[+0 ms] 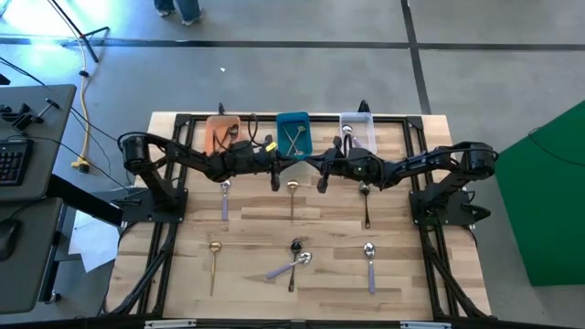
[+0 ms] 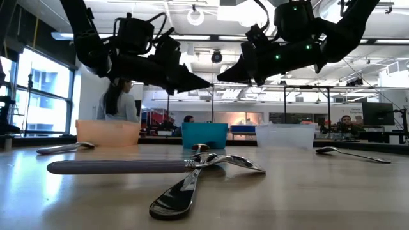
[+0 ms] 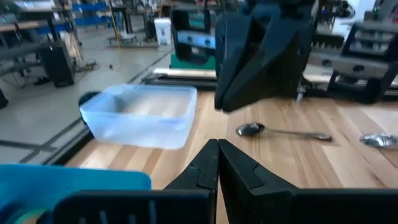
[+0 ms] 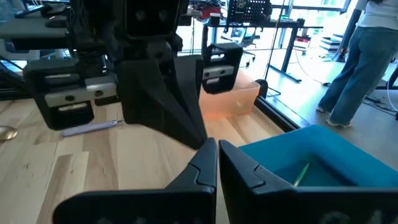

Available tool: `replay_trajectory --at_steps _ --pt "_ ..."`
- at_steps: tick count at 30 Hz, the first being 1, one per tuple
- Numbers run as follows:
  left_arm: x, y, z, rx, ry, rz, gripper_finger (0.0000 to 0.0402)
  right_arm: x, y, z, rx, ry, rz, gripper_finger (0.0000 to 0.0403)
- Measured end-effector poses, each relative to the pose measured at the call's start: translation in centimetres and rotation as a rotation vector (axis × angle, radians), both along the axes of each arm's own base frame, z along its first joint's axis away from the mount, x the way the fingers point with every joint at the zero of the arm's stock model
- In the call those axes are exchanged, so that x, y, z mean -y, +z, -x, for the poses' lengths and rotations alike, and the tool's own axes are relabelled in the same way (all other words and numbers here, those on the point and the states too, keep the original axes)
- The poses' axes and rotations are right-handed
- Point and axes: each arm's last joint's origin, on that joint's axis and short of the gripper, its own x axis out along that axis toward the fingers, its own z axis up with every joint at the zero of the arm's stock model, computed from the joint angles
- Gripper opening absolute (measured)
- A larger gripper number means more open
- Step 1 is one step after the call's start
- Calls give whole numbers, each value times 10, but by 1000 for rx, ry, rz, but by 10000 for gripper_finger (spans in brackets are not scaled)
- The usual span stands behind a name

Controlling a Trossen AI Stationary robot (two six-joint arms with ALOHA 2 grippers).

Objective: Sort silverware by color (type)
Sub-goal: Put the middle purple spoon into the transparent bin

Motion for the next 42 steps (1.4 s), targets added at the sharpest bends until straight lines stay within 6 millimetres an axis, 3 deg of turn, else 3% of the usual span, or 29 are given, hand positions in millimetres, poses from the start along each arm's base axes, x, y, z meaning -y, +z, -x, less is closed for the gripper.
replay_trajectory --at_steps 11,36,42 --pt "-4 -11 20 37 35 20 0 0 -2 0 -20 -1 -7 0" --pt "-3 -13 22 27 35 8 0 1 -7 2 -55 -48 -62 0" --pt "-2 -21 29 -7 37 14 0 1 -7 2 -66 -43 -34 0"
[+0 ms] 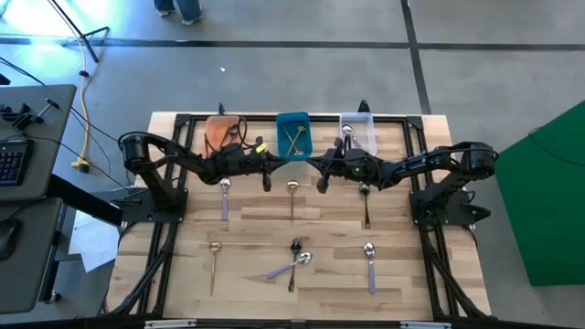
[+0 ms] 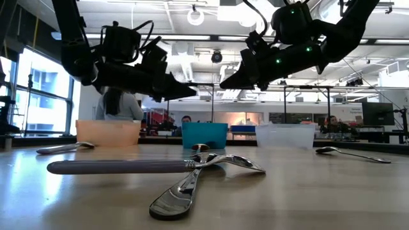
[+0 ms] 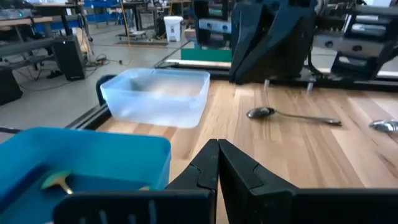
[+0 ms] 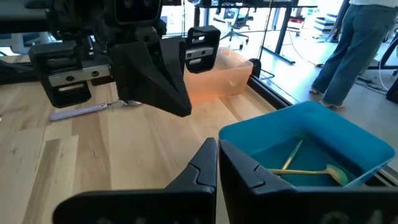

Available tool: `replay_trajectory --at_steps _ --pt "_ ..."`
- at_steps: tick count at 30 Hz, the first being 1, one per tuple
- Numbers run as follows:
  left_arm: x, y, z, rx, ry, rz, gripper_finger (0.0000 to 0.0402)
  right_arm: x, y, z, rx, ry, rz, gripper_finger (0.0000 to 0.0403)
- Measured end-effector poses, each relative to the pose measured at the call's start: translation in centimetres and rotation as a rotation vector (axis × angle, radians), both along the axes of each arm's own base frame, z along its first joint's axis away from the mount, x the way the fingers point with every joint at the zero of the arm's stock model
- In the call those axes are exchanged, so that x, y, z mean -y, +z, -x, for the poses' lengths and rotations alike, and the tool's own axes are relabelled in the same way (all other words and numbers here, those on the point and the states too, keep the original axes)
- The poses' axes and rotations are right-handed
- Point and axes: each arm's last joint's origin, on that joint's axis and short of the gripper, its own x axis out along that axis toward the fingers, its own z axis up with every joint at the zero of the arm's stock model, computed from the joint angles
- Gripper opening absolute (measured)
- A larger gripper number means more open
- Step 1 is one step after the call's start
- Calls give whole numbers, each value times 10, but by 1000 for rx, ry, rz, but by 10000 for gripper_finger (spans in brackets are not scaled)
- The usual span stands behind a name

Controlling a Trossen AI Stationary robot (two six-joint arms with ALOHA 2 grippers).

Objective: Sort silverware by color (type)
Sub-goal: Put the middle purple spoon into the transparent bin

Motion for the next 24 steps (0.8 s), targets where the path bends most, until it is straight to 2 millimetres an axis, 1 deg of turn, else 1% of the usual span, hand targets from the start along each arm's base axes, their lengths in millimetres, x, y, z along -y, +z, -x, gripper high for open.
replay_trajectory --at_steps 7,10,15,20,24 --pt "2 -9 14 -29 11 13 0 -1 -2 0 -24 11 -6 0" --pt "5 -5 23 -13 6 7 0 -4 -3 0 -16 15 -36 0" --pt "13 6 40 24 -39 -32 0 -15 1 3 -57 53 -48 0" --pt "14 15 51 64 -25 -54 0 -29 13 17 -123 41 -116 12" --pt "12 14 53 55 -13 -55 0 -37 24 35 -171 8 -189 40"
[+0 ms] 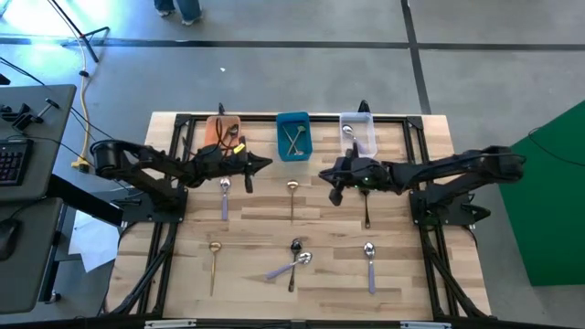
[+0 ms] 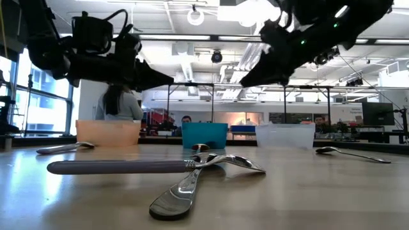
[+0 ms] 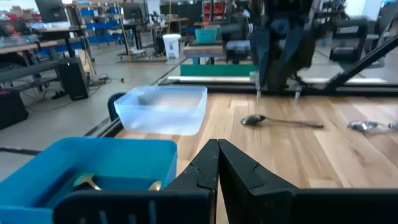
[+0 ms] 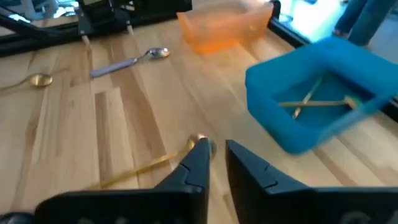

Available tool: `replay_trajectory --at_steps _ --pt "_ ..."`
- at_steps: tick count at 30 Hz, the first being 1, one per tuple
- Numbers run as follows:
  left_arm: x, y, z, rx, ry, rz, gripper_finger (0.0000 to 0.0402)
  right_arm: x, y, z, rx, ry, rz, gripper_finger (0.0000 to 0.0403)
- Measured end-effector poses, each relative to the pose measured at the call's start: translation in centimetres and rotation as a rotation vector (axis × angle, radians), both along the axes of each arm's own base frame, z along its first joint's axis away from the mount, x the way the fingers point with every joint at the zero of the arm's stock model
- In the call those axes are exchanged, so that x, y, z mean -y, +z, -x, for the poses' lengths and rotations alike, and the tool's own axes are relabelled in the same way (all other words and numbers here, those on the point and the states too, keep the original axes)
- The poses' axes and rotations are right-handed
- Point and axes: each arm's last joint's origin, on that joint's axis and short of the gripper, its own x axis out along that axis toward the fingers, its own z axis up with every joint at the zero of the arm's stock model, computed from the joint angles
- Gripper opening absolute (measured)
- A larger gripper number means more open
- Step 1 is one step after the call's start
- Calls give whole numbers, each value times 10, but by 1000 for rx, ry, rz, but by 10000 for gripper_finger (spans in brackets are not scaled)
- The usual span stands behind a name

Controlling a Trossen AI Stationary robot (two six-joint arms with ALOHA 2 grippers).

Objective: Sort silverware by color (type)
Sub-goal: Put the middle purple spoon into the transparent bin

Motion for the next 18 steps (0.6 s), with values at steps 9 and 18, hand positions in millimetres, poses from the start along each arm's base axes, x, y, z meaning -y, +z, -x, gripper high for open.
replay_trajectory --at_steps 9,18 --pt "-1 -4 0 -29 5 7 0 -28 2 7 -35 81 -31 145" --pt "-1 -4 0 -30 5 7 0 -70 -17 -8 -87 222 -101 241"
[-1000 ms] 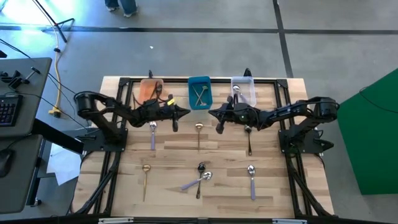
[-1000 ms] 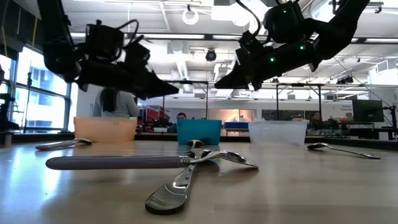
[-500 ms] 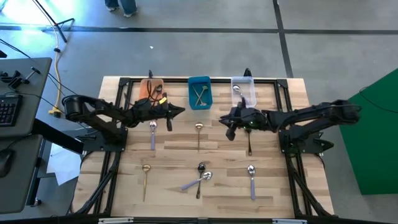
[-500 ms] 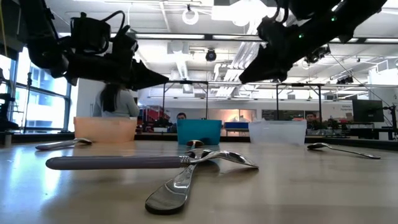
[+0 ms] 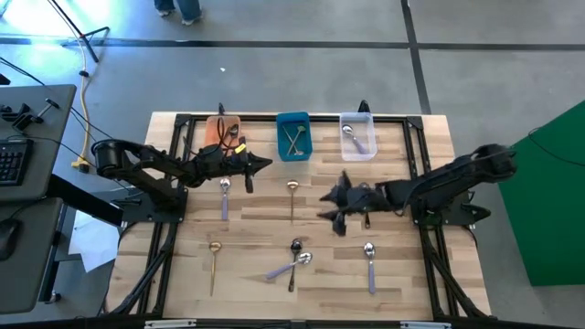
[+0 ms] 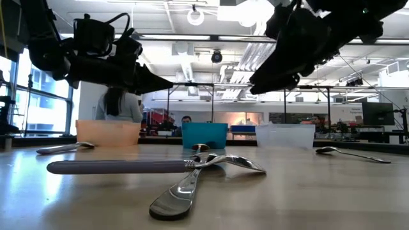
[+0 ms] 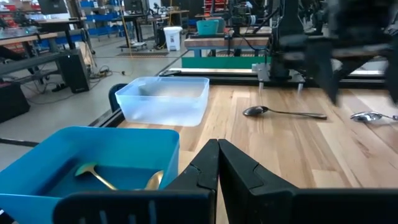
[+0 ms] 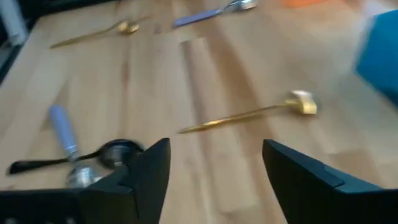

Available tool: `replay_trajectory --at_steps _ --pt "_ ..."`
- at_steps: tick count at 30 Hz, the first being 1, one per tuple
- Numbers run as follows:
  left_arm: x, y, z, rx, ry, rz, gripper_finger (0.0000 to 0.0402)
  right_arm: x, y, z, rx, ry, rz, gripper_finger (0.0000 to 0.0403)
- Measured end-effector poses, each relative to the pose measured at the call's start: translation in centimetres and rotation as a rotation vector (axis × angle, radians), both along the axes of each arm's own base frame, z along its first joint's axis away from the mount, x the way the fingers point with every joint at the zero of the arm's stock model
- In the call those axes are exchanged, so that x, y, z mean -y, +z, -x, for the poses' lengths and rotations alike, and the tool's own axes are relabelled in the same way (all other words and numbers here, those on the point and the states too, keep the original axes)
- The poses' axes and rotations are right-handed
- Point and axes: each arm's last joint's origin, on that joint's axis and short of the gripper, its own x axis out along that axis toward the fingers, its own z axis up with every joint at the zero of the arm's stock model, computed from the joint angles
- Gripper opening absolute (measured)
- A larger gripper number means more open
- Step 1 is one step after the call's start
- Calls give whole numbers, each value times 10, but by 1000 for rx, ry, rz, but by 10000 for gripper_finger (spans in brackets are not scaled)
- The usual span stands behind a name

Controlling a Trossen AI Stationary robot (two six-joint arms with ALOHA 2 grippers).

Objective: Sort silverware by color (type)
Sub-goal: Put the middle purple spoon into the transparent bin

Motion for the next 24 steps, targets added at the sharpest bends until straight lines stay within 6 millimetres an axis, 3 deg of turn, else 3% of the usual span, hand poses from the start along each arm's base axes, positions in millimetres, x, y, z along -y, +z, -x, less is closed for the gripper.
replay_trajectory --at_steps 11,19,24 --pt "0 -1 0 -15 -2 -14 0 -75 -12 -60 -228 196 14 248" --pt "1 -2 0 -26 -6 -10 0 -127 -36 -85 -390 258 52 248" --pt "1 -2 0 -23 -6 2 0 -142 -50 -96 -437 238 117 248"
